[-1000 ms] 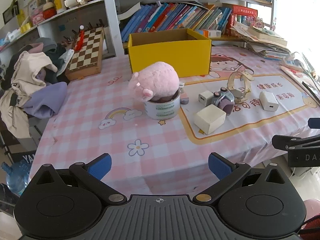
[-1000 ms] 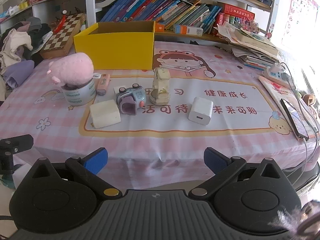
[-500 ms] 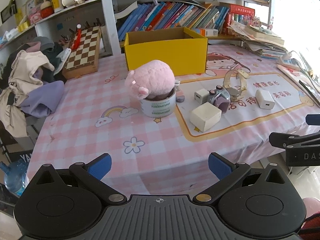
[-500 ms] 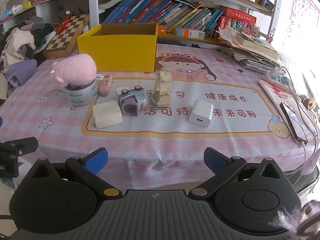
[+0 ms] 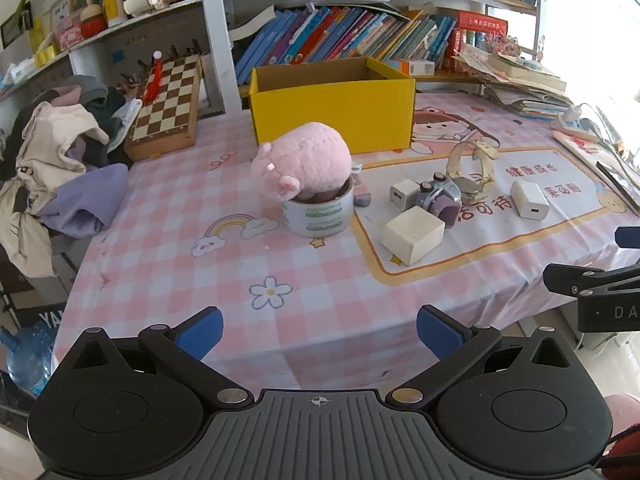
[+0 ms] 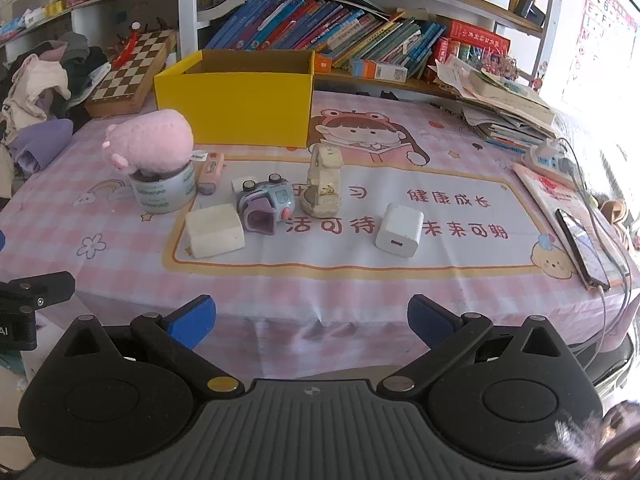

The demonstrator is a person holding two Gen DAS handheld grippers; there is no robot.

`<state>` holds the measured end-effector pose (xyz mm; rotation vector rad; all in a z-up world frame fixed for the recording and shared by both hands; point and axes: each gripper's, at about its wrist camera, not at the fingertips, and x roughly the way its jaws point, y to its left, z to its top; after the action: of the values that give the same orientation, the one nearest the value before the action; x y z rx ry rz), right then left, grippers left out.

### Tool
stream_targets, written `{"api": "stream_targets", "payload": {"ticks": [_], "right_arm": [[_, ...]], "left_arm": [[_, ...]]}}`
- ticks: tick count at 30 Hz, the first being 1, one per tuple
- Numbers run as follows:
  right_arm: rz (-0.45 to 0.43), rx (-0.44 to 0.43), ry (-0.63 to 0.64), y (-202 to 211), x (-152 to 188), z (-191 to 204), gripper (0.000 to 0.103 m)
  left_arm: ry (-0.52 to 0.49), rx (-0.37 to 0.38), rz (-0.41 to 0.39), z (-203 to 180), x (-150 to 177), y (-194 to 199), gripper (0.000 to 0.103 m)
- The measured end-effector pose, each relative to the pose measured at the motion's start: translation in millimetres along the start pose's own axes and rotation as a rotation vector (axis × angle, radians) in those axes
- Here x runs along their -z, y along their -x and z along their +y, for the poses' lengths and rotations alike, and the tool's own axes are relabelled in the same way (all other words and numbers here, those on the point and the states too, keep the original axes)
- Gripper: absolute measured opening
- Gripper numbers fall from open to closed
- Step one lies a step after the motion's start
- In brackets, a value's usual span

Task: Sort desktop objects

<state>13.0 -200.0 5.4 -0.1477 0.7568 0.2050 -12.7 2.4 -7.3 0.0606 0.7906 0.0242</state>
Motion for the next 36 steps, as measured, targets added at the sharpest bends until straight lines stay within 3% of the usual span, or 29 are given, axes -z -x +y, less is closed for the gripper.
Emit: {"api": "stream_targets", "payload": {"ticks": [36], "right_arm": [[0.009,-0.027,-0.002,-9,-12,3,0.102]], "left_arm": [[0.031,0.003,0.014,8,-5,-11,0.103]]}}
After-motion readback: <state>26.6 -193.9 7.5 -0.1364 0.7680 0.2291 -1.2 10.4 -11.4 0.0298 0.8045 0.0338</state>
